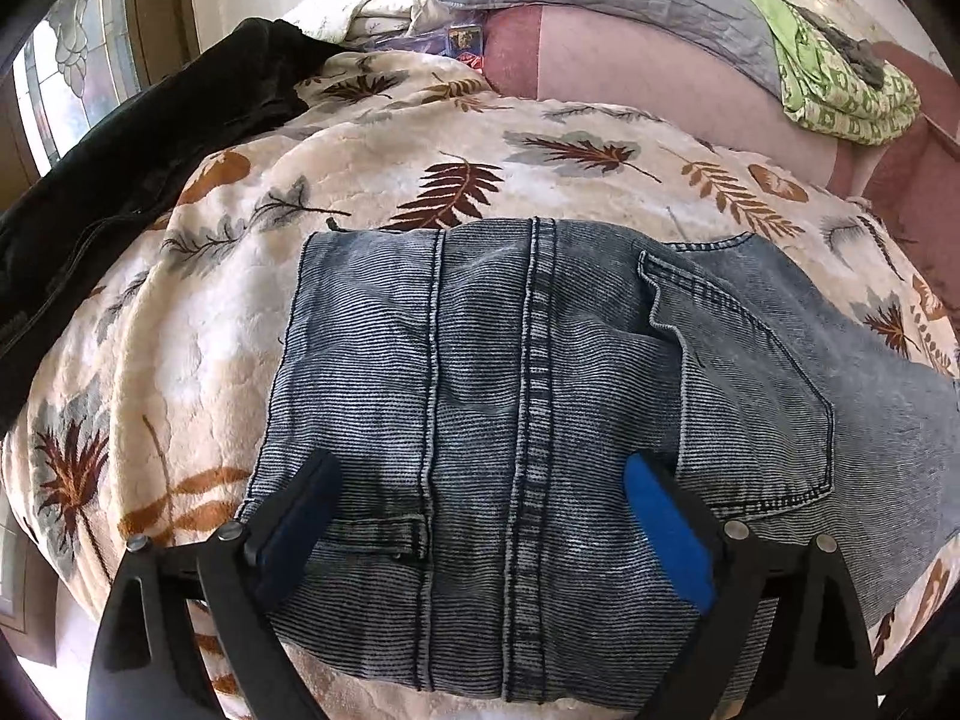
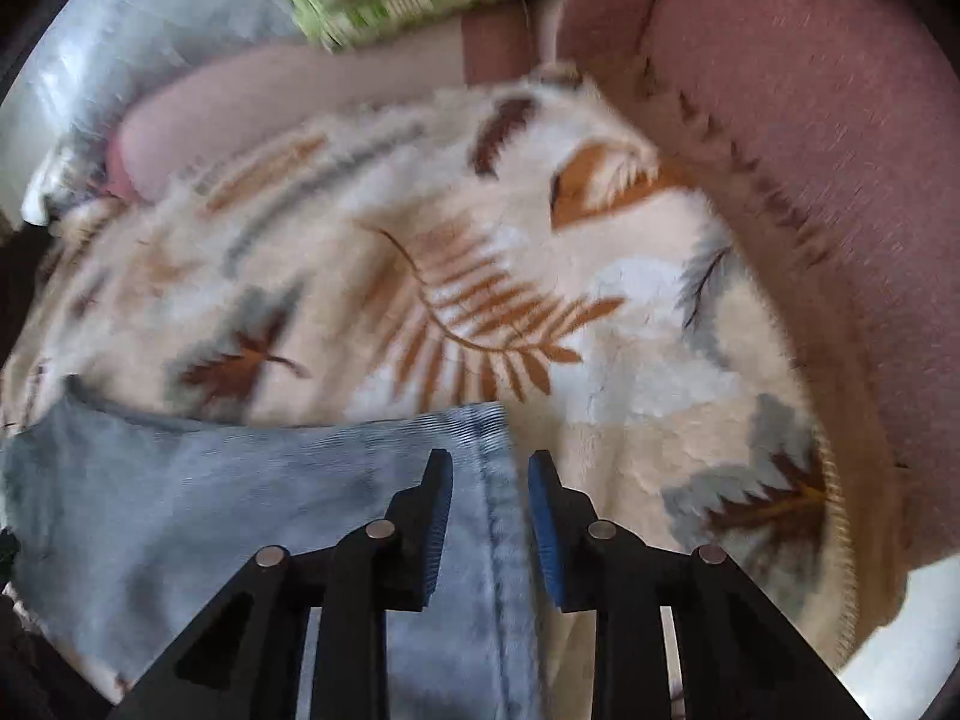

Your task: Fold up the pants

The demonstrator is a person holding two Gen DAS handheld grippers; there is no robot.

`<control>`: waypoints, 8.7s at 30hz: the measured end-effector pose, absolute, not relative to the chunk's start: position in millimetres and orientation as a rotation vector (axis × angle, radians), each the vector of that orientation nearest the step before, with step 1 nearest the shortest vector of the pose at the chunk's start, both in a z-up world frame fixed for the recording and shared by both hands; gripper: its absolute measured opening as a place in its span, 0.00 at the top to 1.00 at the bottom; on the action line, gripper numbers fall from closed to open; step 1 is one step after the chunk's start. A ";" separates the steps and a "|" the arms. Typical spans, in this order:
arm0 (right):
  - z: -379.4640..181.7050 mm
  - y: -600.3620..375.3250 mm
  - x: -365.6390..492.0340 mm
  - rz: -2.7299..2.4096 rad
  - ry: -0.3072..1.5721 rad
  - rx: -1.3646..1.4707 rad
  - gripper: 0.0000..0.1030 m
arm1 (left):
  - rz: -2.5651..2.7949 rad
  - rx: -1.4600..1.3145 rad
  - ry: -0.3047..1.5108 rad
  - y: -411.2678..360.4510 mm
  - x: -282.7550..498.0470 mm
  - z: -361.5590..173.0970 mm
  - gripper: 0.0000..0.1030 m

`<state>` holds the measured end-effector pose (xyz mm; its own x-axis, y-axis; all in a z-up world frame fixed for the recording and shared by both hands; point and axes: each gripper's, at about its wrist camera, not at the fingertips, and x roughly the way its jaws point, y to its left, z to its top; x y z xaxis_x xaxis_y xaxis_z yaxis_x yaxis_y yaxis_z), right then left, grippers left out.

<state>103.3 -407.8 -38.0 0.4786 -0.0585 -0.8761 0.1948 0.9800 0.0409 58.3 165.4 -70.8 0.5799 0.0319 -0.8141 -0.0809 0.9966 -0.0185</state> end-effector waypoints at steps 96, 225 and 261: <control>-119.4 -207.8 70.4 0.668 1.112 0.779 0.05 | 0.278 0.055 0.708 137.3 41.2 -44.1 0.00; -78.5 -112.1 38.9 0.527 1.021 0.264 0.37 | 0.066 -0.289 0.931 117.5 19.0 -35.2 0.00; -79.0 -289.7 101.9 0.555 1.032 0.961 0.22 | -0.145 0.117 0.957 -19.3 39.3 -81.2 0.00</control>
